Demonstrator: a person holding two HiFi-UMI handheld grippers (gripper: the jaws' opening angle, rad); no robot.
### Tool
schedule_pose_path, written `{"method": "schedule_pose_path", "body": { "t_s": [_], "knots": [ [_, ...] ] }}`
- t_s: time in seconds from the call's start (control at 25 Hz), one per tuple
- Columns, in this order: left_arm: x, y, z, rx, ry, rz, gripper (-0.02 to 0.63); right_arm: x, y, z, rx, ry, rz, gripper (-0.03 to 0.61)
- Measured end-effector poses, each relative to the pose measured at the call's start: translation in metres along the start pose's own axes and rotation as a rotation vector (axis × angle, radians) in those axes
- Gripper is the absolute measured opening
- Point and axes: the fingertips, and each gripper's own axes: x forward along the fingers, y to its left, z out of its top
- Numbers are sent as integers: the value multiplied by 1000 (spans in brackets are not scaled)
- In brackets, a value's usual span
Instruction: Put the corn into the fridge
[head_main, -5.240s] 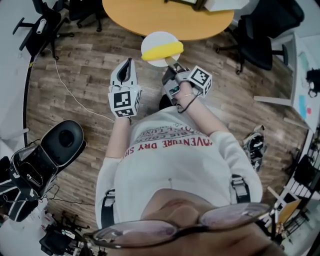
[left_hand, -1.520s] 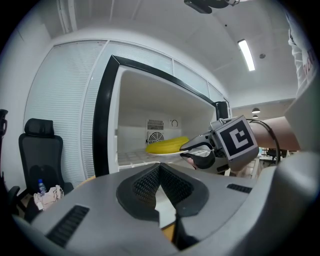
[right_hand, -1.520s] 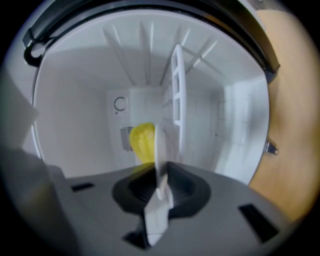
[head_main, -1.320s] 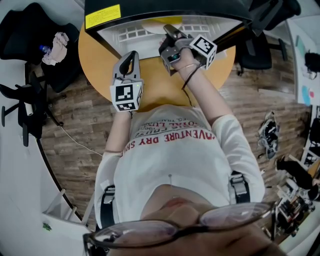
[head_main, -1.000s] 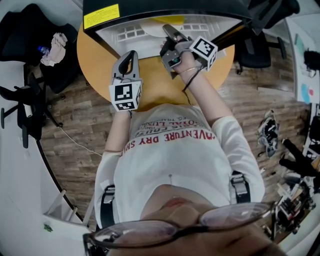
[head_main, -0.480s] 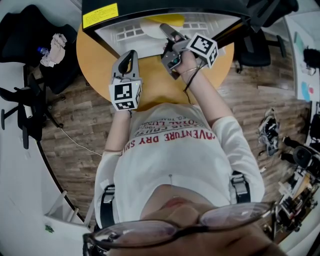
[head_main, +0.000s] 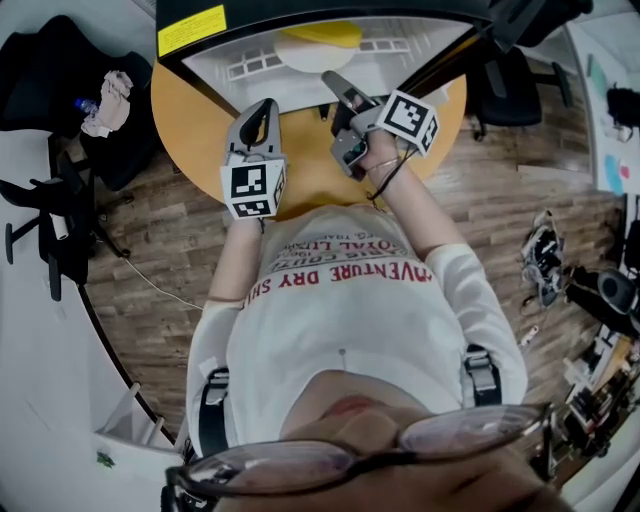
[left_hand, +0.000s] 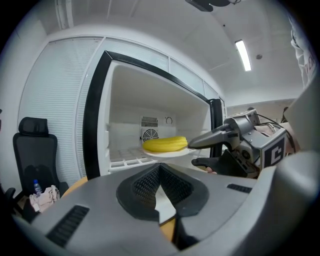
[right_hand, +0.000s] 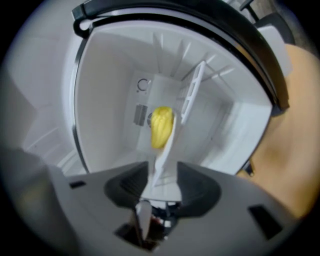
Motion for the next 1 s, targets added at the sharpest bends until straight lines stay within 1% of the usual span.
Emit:
{"method": "schedule_pose_path", "body": {
  "t_s": [0.04, 0.08, 0.16, 0.32, 0.4, 0.48, 0.56, 0.64, 0.72, 0.88, 0.96, 1.0],
  "knots": [
    [0, -2, 1, 2, 1, -3, 26, -2, -3, -1, -22, -2, -13, 135],
    [0, -5, 1, 4, 0, -5, 25, -5, -6, -2, -44, -5, -28, 57],
    [-2, -11, 4, 5, -2, -6, 26, -11, -6, -4, -73, -6, -43, 41],
    [-7, -24, 10, -1, -14, 4, 26, -25, 1, -10, -128, -1, -33, 29],
    [-10, -32, 13, -5, -20, 5, 25, -34, 4, -10, -189, -12, -23, 28],
    [-13, -41, 16, -11, -25, 4, 26, -43, 10, -9, -272, -30, 3, 28],
    [-15, -49, 18, -12, -29, 7, 25, -52, 16, -8, -385, -46, 30, 28],
    [-18, -56, 21, -12, -35, 13, 25, -61, 19, -7, -520, -62, 44, 28],
    [-21, -62, 22, -10, -39, 17, 25, -70, 23, -6, -676, -79, 48, 28],
    [-28, -67, 20, -10, -37, 37, 25, -87, 32, -10, -1021, -112, 49, 28],
    [-30, -68, 18, -12, -33, 48, 25, -93, 37, -12, -1157, -123, 49, 28],
    [-31, -69, 17, -13, -33, 51, 26, -95, 38, -13, -1204, -130, 50, 28]
  ]
}}
